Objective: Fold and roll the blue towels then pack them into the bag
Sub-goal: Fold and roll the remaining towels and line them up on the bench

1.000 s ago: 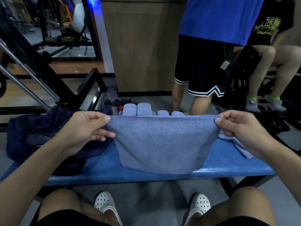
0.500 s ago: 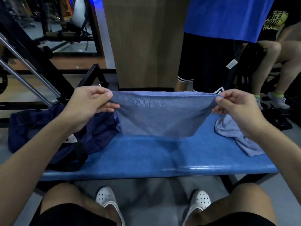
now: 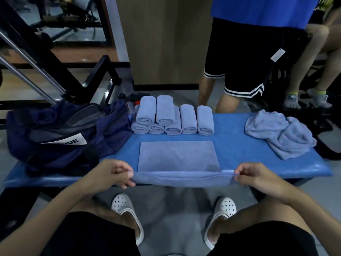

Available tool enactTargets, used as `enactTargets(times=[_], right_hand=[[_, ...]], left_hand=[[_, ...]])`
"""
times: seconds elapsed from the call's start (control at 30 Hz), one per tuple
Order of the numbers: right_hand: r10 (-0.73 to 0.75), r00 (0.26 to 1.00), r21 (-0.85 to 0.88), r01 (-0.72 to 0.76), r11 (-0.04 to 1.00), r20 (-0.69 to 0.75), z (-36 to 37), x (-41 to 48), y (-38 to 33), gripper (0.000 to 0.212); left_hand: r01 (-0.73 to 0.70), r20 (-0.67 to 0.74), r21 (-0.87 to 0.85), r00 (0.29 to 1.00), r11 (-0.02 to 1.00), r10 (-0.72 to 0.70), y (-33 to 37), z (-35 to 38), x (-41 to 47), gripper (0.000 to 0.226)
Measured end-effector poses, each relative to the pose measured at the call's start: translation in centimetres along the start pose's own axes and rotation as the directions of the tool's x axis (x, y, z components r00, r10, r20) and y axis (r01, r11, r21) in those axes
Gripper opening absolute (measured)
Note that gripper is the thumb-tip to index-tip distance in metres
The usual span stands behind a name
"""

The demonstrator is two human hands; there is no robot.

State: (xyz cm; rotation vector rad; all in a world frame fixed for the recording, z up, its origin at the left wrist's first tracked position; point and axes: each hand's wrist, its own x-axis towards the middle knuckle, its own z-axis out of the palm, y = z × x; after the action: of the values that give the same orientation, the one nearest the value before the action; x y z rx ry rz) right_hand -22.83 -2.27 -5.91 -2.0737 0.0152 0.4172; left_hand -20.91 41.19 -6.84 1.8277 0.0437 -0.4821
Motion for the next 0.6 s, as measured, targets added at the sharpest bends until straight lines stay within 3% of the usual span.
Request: enactTargets(times=[0.13,0.33,0.5,0.6], right_hand=[[-0.011,0.999,0.028,0.012,1.0,-0.036,0.0,0.9,0.2,0.01],[-0.016,0.945,0.22,0.092,0.971,-0.326,1.1,5.6,-0.4,0.018],[0.048,0.905,0.231,0.056,0.971,-0.422,2.2,10.7,0.3,0.017],[0.065,0.891,0.151,0.004,0.989,-0.45,2.7,13.4,1.0,0.016]], left_hand=[[-0.043,-0.001,0.119,0.999,0.992,0.044,0.1,-0.5,0.8,0.006],[-0.108,-0.26,0.131,0.956,0.985,0.139,0.5,-0.2,5.3,0.01],[-0.078,-0.388,0.021,0.918,0.997,0.08,-0.4,0.4,10.6,0.013],[-0.025,-0.414,-0.012,0.91,1.0,0.018,-1.4,0.7,13.1,0.012]])
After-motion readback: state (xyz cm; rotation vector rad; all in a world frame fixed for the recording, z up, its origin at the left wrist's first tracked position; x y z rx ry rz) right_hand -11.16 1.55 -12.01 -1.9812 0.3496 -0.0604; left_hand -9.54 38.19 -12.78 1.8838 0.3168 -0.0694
